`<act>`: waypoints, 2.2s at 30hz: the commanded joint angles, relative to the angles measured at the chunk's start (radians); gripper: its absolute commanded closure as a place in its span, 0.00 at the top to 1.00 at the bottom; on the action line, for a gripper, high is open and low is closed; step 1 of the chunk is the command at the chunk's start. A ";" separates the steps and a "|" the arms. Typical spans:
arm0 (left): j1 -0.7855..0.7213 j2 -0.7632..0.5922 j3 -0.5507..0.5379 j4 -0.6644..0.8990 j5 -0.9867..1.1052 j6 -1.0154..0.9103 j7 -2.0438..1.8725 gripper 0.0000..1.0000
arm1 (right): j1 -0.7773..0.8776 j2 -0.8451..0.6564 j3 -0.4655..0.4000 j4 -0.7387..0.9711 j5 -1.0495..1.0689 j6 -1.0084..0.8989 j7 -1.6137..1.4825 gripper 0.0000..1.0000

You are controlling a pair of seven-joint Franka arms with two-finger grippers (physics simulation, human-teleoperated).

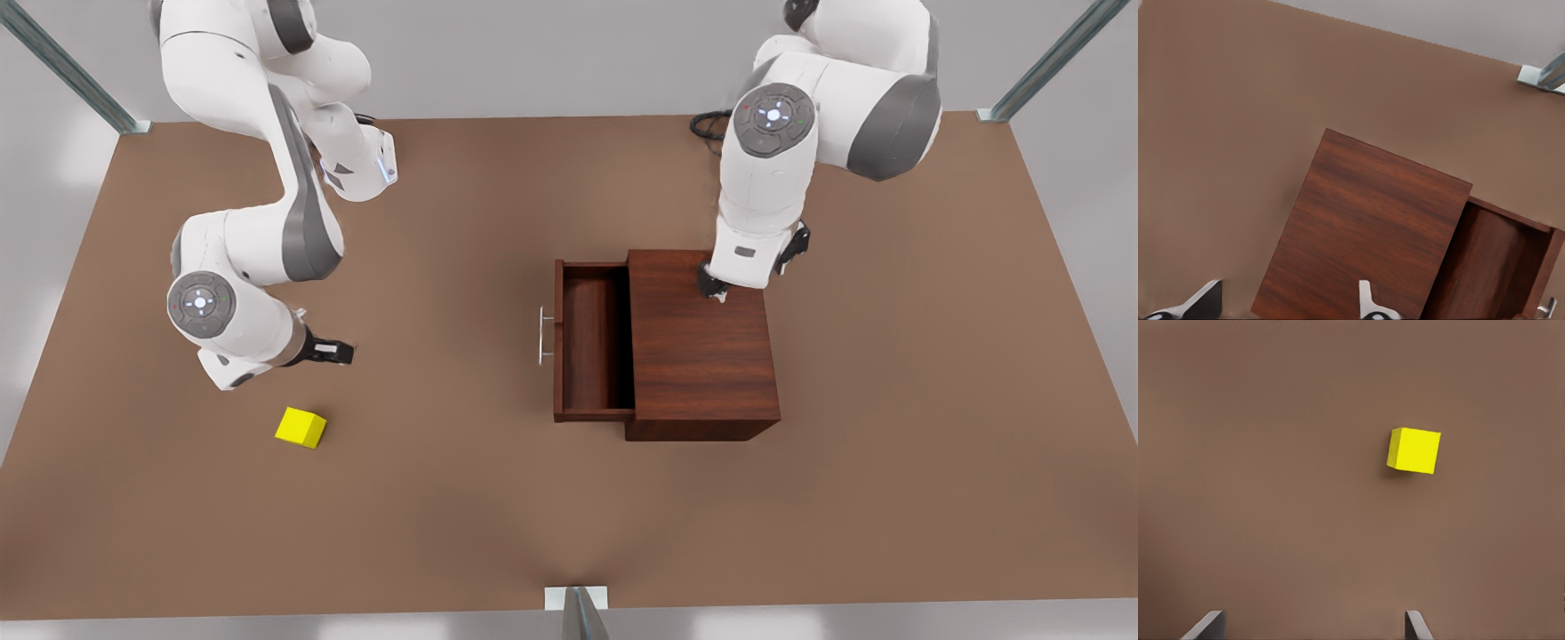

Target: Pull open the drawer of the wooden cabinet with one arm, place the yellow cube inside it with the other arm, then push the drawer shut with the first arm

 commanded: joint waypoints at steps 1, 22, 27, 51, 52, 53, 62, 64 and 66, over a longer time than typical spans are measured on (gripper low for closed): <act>0.113 -0.030 0.094 -0.075 -0.231 -0.073 0.830 1.00 | -0.046 0.015 -0.003 0.013 -0.001 0.023 0.184 1.00; 0.203 -0.240 0.118 -0.471 -0.291 0.177 0.887 1.00 | -0.198 0.153 -0.005 -0.314 0.109 0.626 0.174 1.00; 0.209 -0.271 0.121 -0.520 -0.285 0.171 0.888 1.00 | -0.210 0.165 0.004 -0.340 0.108 0.670 0.168 1.00; 0.131 -0.297 0.106 -0.557 -0.276 0.133 0.841 1.00 | -0.225 0.256 0.007 -0.409 0.106 0.844 0.122 1.00; 0.123 -0.297 0.108 -0.562 -0.277 0.118 0.830 1.00 | -0.225 0.257 0.007 -0.409 0.106 0.844 0.122 1.00; 0.123 -0.298 0.108 -0.562 -0.277 0.116 0.828 1.00 | -0.224 0.257 0.007 -0.409 0.106 0.844 0.122 1.00; 0.142 -0.310 0.151 -0.554 -0.288 0.144 0.798 1.00 | -0.225 0.254 0.014 -0.405 0.108 0.842 0.125 1.00; 0.143 -0.310 0.169 -0.560 -0.290 0.153 0.813 1.00 | -0.225 0.256 0.015 -0.405 0.106 0.844 0.124 1.00; 0.140 -0.304 0.168 -0.565 -0.290 0.156 0.812 1.00 | -0.225 0.257 0.015 -0.403 0.105 0.844 0.122 1.00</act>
